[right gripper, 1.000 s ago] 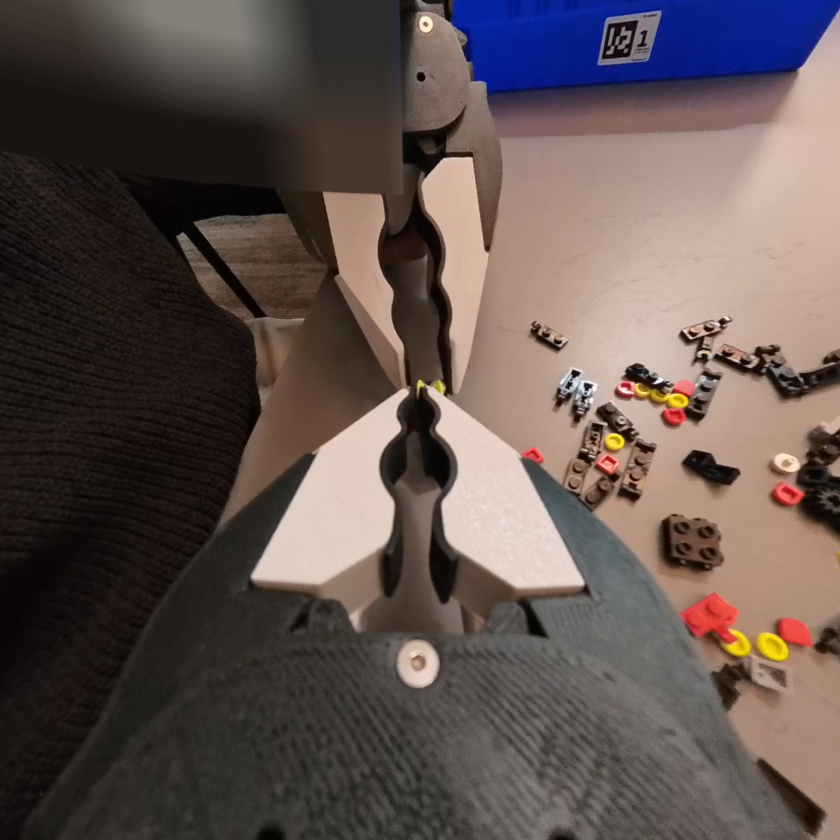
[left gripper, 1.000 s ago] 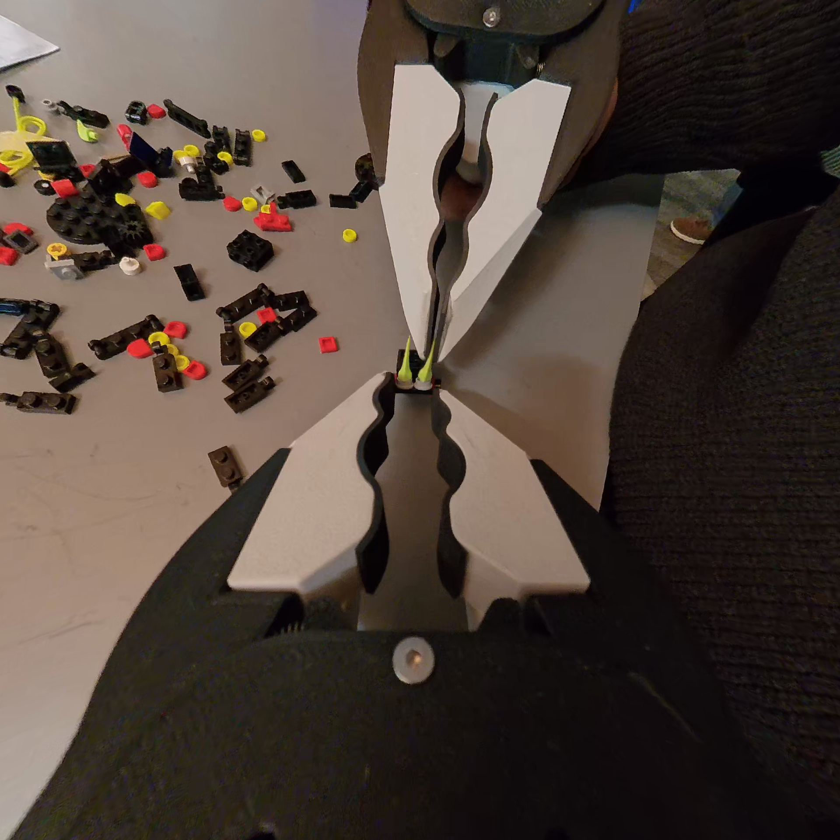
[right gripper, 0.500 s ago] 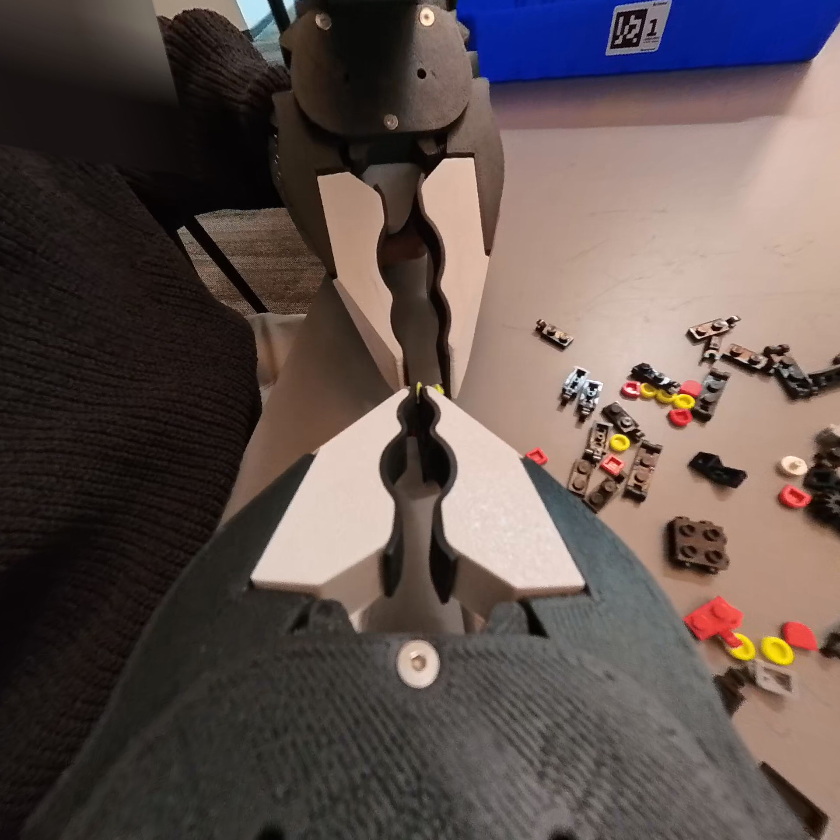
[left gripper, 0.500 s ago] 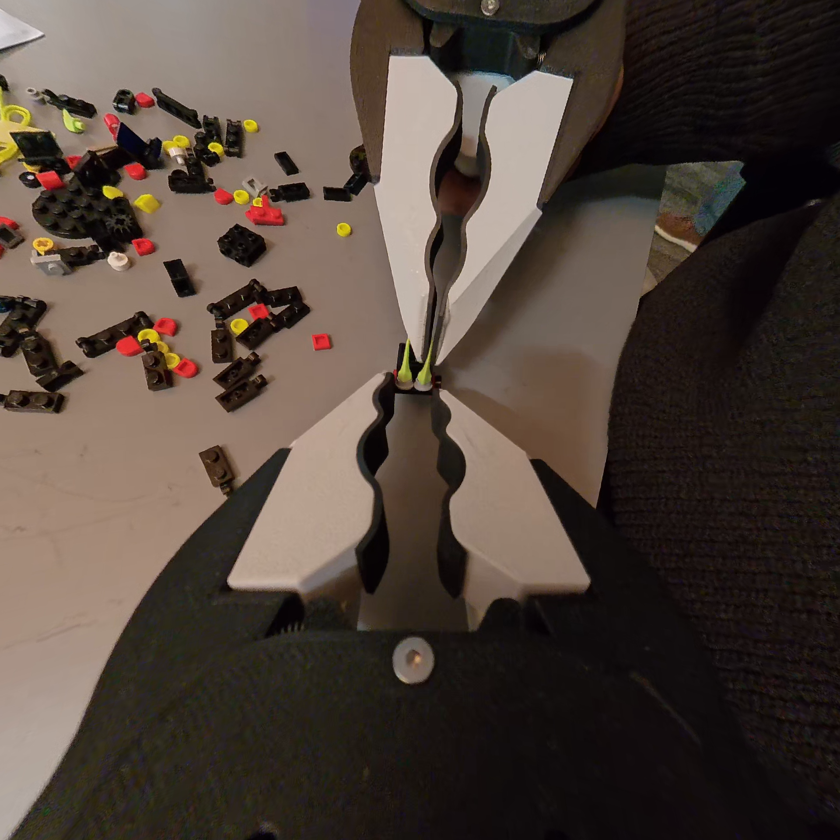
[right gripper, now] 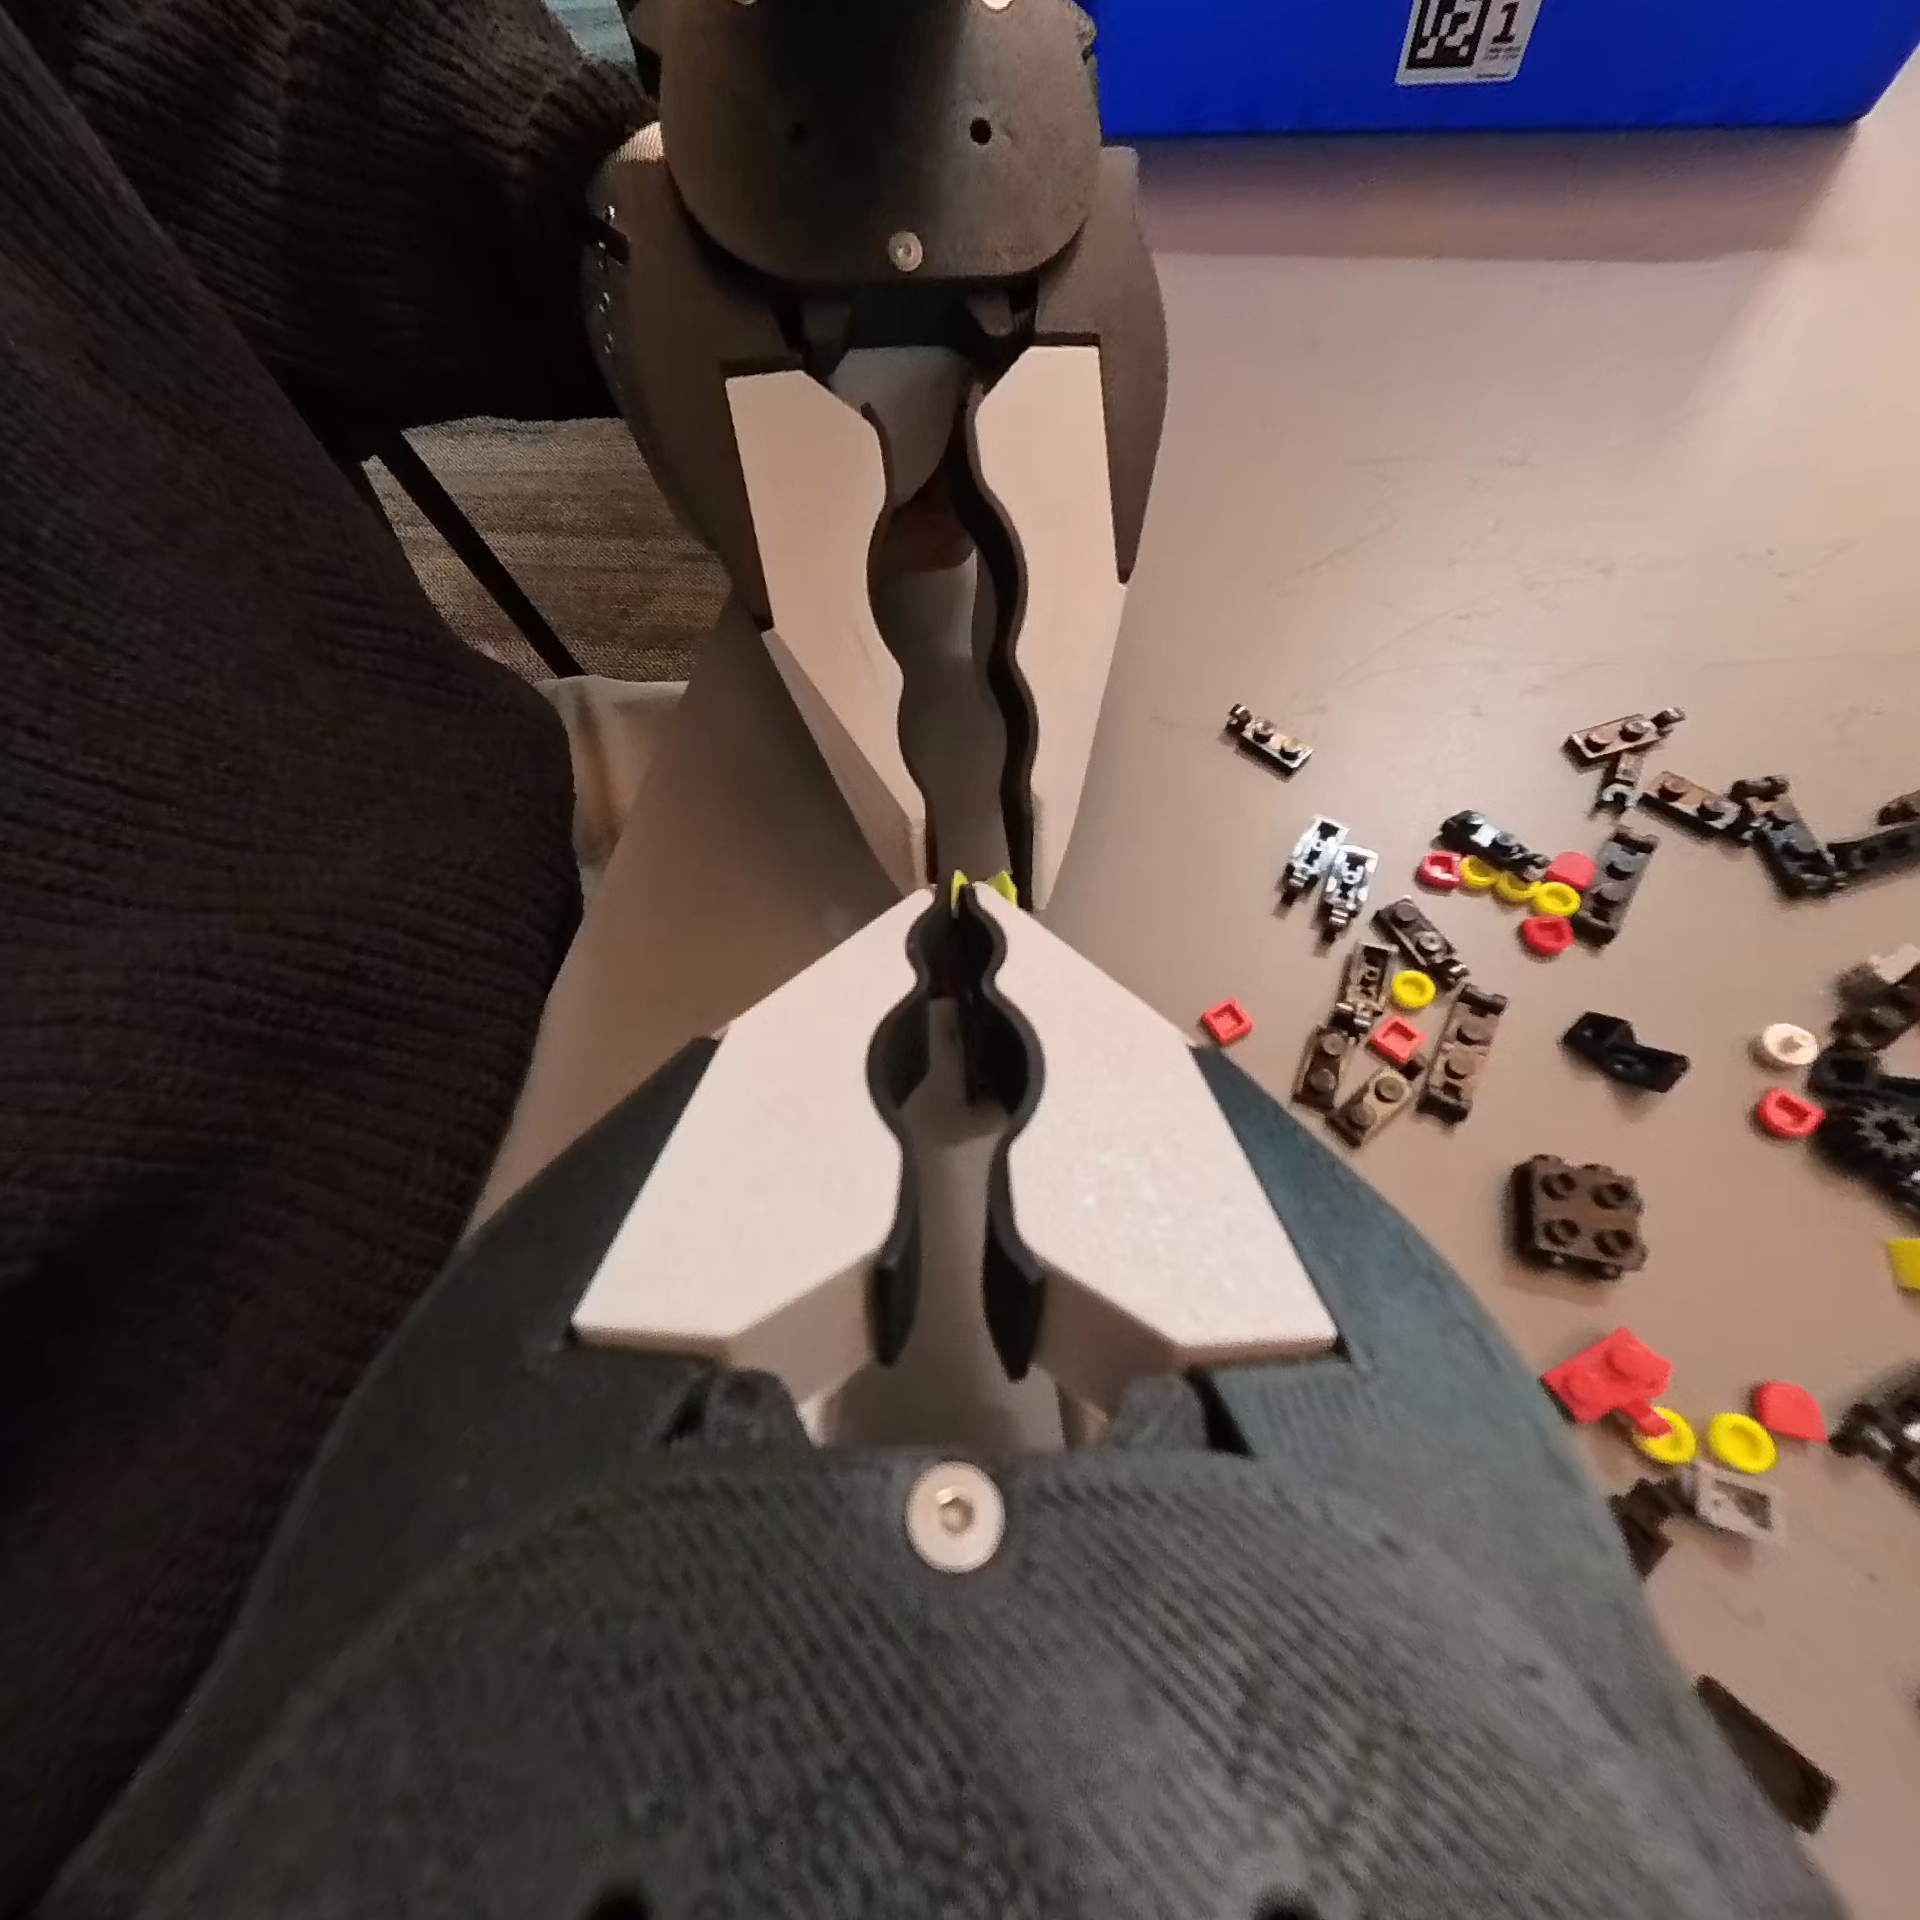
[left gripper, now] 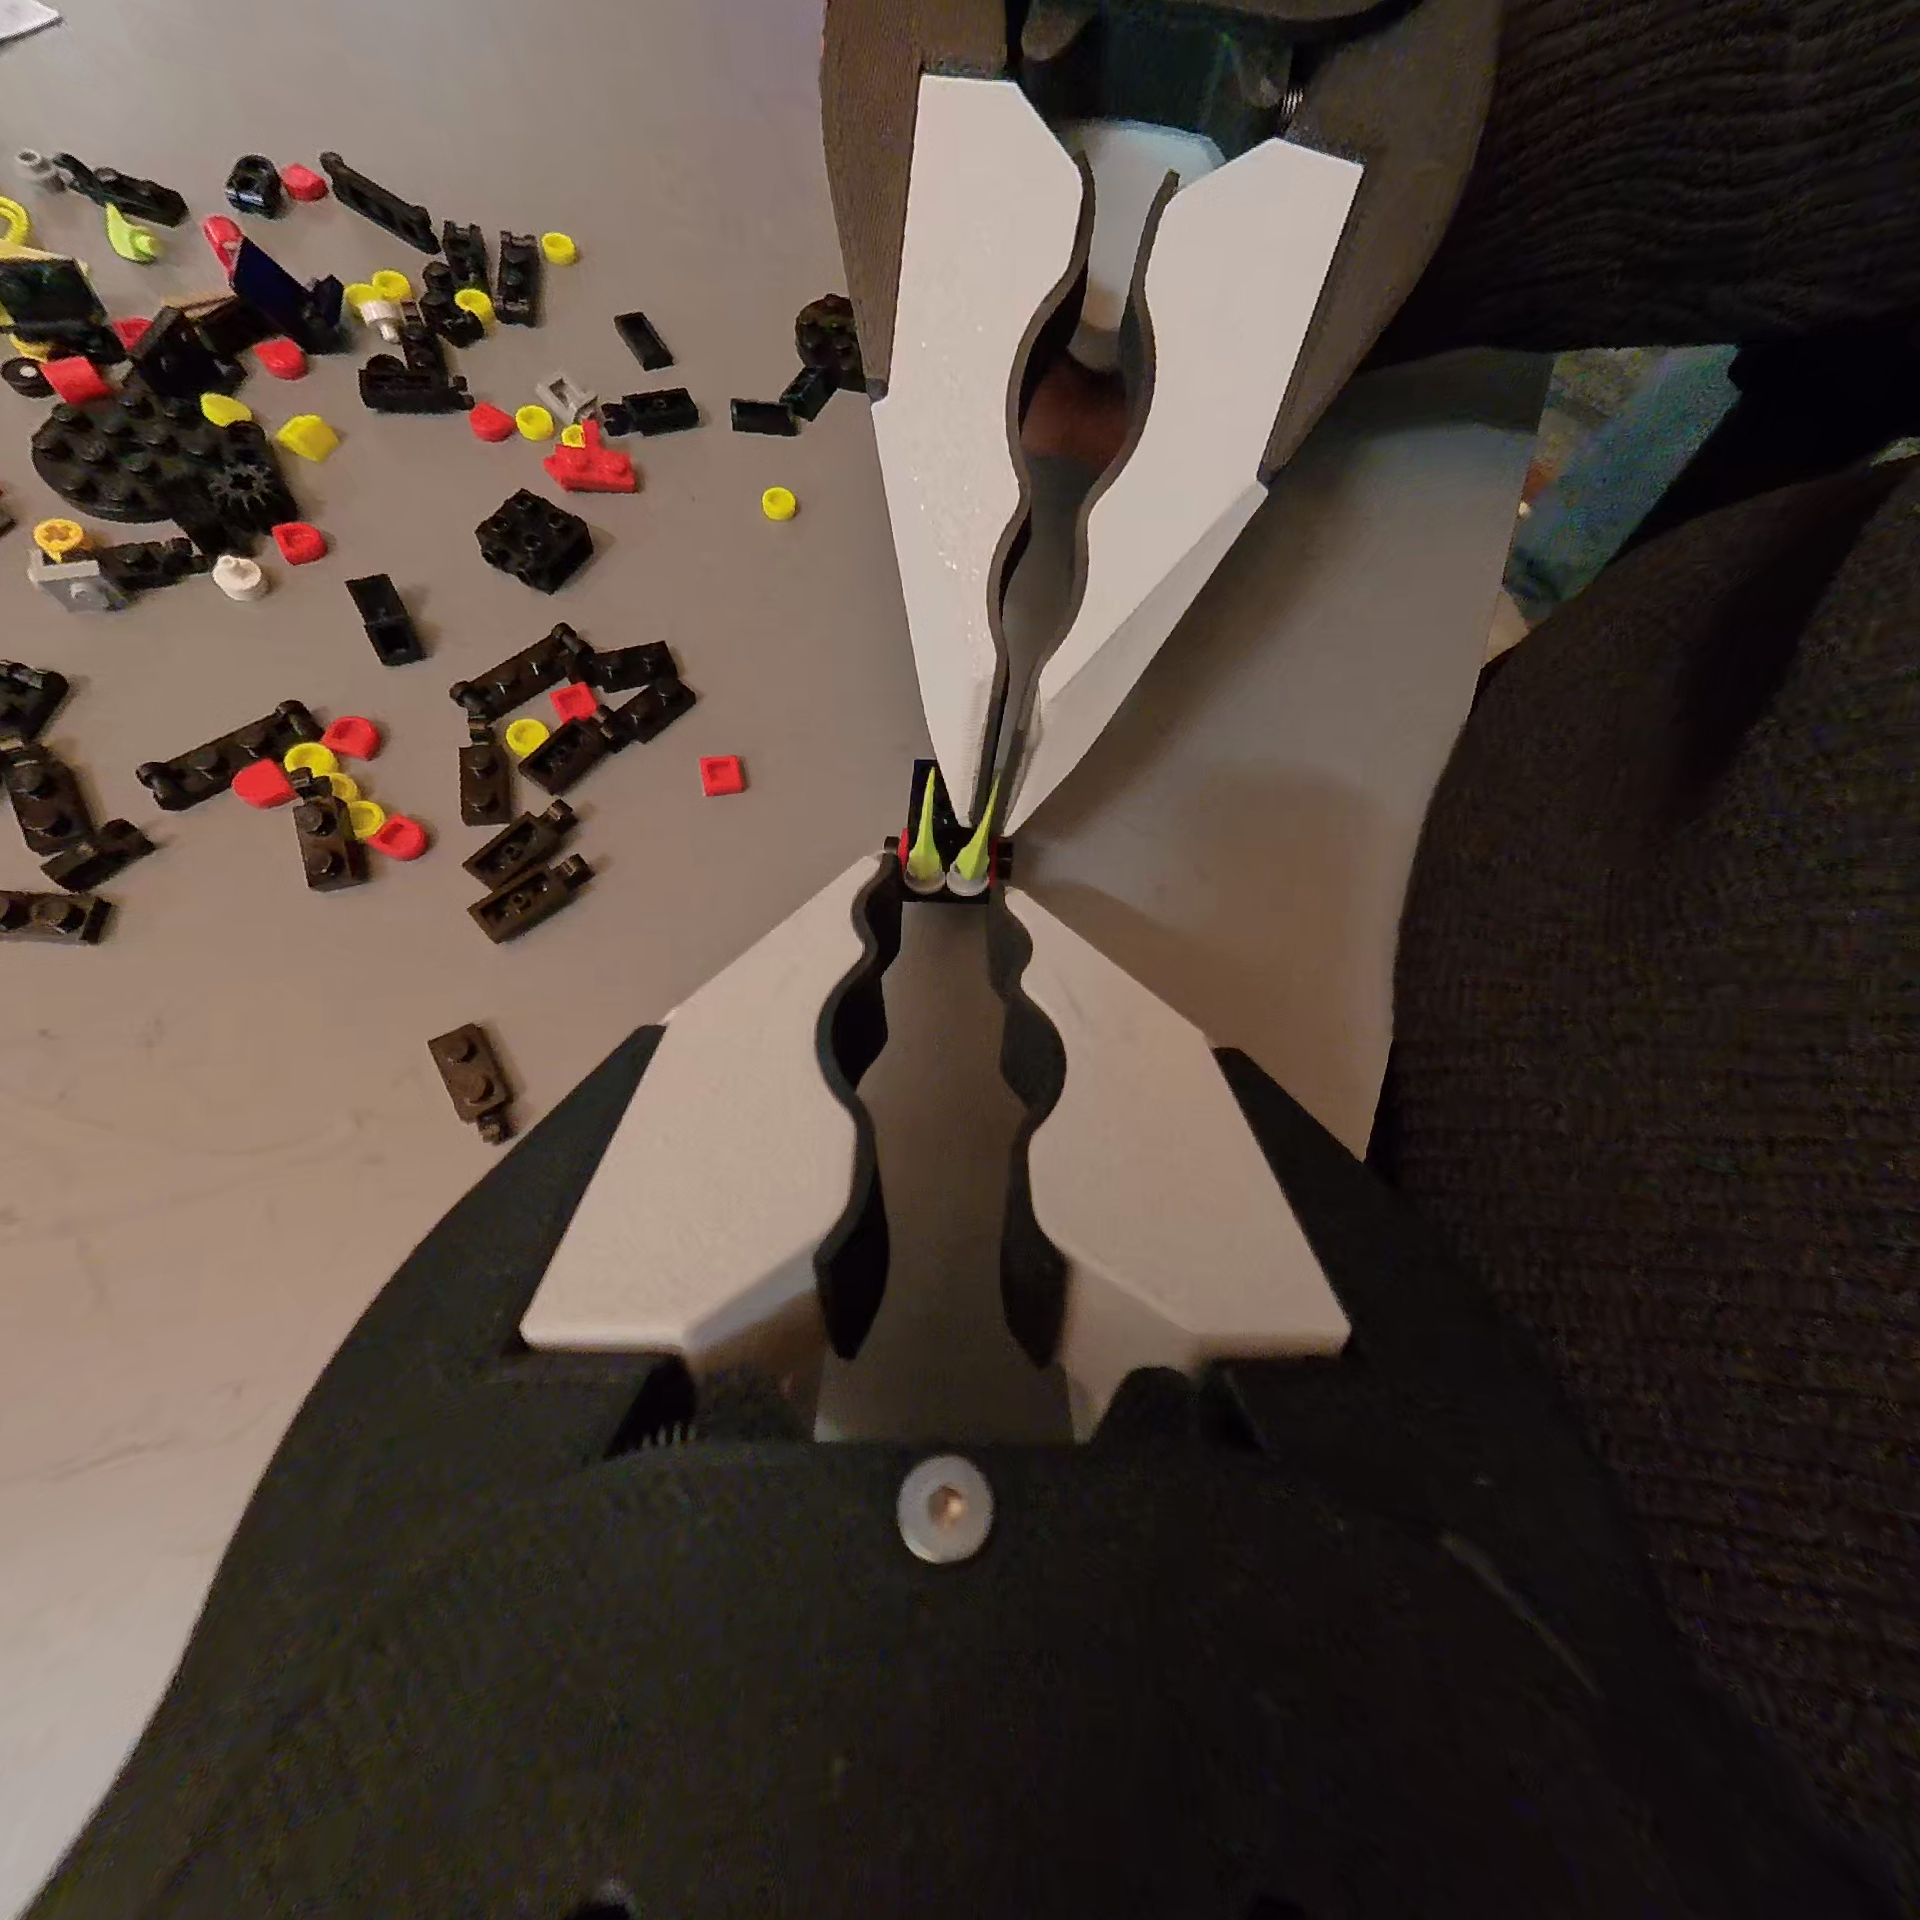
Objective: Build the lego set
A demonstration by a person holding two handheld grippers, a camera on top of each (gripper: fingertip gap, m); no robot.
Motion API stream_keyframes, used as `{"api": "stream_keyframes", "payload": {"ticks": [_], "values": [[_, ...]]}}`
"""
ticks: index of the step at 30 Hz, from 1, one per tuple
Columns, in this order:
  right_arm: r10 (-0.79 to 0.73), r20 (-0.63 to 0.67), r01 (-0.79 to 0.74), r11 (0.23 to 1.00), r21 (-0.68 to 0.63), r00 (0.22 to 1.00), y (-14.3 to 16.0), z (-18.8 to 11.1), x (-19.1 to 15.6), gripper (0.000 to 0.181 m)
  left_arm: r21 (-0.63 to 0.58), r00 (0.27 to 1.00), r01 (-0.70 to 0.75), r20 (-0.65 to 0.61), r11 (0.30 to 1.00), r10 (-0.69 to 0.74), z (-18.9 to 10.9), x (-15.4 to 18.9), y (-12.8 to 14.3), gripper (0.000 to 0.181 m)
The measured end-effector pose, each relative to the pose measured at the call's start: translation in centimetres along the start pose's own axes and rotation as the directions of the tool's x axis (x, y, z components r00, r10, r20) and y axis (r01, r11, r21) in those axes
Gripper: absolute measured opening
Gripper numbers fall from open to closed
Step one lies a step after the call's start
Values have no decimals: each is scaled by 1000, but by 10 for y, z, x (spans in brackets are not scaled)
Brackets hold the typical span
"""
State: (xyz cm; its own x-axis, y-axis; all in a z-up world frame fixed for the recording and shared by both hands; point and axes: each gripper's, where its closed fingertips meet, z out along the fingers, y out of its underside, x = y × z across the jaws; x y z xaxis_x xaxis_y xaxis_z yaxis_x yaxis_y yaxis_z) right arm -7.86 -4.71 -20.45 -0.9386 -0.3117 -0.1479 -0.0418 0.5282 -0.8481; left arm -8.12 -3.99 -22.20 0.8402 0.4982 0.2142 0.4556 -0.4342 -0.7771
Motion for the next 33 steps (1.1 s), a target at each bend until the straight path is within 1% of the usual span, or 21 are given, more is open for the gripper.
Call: {"api": "stream_keyframes", "payload": {"ticks": [13, 33], "values": [[-5, -61, 4, 1000, -21, 998, 5, -1, 2, 0, -5, 999, -1, -32, 1000, 1, 6, 0, -3, 13], [-4, -92, 3, 1000, -9, 996, 2, -2, 3, 11, -4, 999, 28, -34, 1000, -29, 7, -3, -3, 13]]}}
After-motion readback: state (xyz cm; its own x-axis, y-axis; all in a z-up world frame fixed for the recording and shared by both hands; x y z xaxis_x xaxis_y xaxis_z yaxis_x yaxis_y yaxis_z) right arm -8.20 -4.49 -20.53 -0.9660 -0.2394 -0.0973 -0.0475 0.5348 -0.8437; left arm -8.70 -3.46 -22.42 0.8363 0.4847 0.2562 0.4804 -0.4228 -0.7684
